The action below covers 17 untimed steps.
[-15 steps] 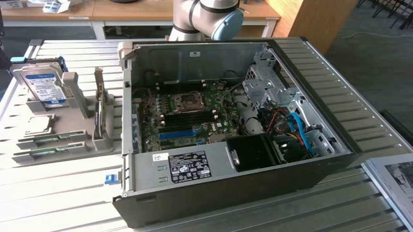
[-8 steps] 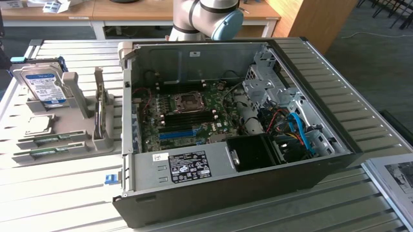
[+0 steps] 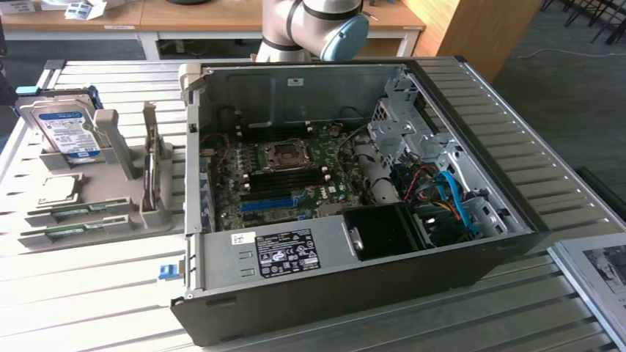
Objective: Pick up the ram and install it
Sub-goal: 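Pick up the ram and move it above insertion slot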
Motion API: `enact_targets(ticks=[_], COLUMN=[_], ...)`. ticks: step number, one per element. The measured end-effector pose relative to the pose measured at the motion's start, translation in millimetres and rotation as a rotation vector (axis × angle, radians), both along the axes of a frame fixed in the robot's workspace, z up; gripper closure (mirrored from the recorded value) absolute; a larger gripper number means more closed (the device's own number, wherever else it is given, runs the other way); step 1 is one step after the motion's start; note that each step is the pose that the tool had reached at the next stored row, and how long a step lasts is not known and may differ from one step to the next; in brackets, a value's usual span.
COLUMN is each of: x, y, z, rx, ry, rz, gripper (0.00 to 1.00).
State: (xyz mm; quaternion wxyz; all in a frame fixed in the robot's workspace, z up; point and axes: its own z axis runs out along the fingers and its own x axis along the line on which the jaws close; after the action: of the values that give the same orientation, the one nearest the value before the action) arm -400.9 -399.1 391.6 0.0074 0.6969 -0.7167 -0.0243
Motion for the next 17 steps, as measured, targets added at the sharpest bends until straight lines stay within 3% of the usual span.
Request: enact_targets(ticks=[17], x=[9.5], y=[0.0], z=[0.0], rx=[0.0000], ry=[0.0001], rz=[0.000], gripper=[0.90])
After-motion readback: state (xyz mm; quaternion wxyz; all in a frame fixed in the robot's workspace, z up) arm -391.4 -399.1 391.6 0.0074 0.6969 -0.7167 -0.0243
